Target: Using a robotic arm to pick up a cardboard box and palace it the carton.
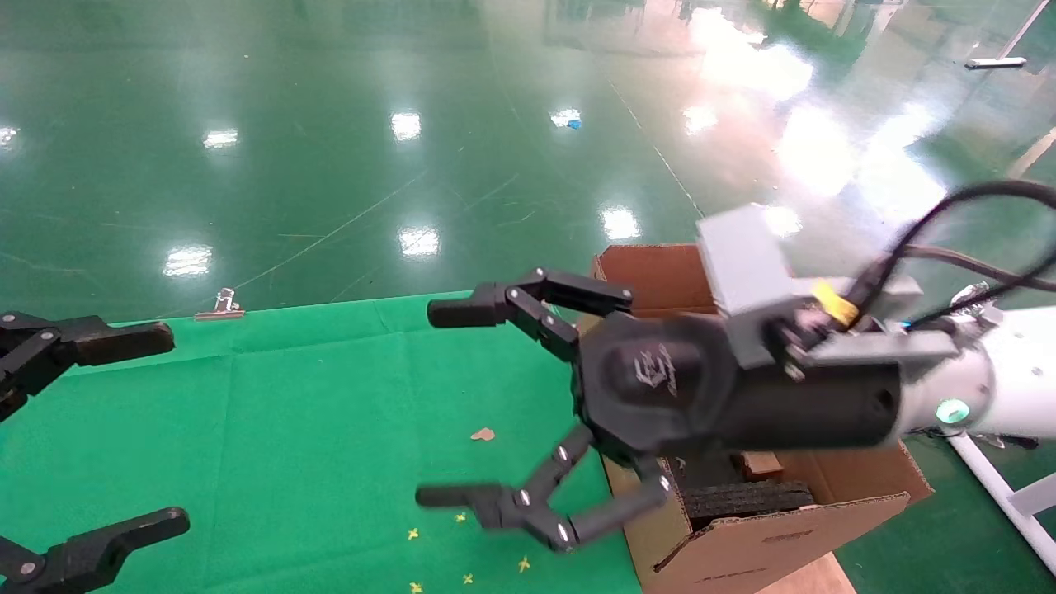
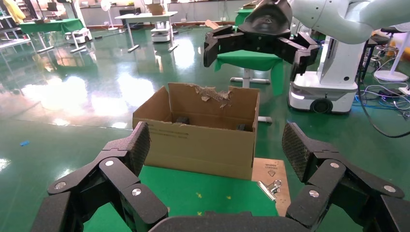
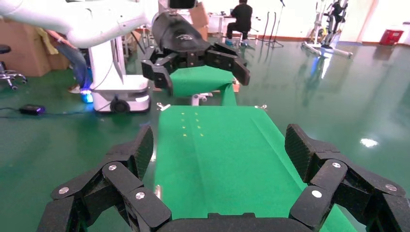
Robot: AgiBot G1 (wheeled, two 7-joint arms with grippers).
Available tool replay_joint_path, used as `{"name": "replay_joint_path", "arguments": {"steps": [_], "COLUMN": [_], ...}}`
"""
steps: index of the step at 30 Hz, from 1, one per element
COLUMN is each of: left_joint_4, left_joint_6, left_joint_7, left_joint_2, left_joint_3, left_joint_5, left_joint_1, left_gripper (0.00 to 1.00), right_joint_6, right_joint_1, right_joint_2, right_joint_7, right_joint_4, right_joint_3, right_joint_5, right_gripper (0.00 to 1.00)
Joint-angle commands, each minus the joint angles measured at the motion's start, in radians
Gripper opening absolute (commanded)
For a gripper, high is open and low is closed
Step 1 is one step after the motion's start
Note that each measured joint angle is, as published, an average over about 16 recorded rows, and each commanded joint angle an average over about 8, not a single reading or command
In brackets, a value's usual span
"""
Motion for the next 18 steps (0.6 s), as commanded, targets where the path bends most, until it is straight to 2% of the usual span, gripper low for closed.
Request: {"name": "replay_joint_path", "arguments": {"steps": [1,18], "left_joint_4": [0.000,0.000], "left_joint_6": [0.000,0.000], "left_joint_7": [0.000,0.000], "left_joint_2": [0.000,0.000], "left_joint_3": [0.000,0.000], "left_joint_5": [0.000,0.000], "left_joint_1": [0.000,0.000], "left_gripper": [1.00,1.00], "right_joint_6": [-0.011,-0.003], "right_joint_1": [-0.024,-0.006], "right_joint_2": [0.001,0.001], "right_joint_7": [-0.012,-0.004], "right_joint_4": [0.018,0.004], "right_joint_3": [0.029,0.007], "right_joint_5": [0.009,0.003], "right_gripper": [1.00,1.00]}}
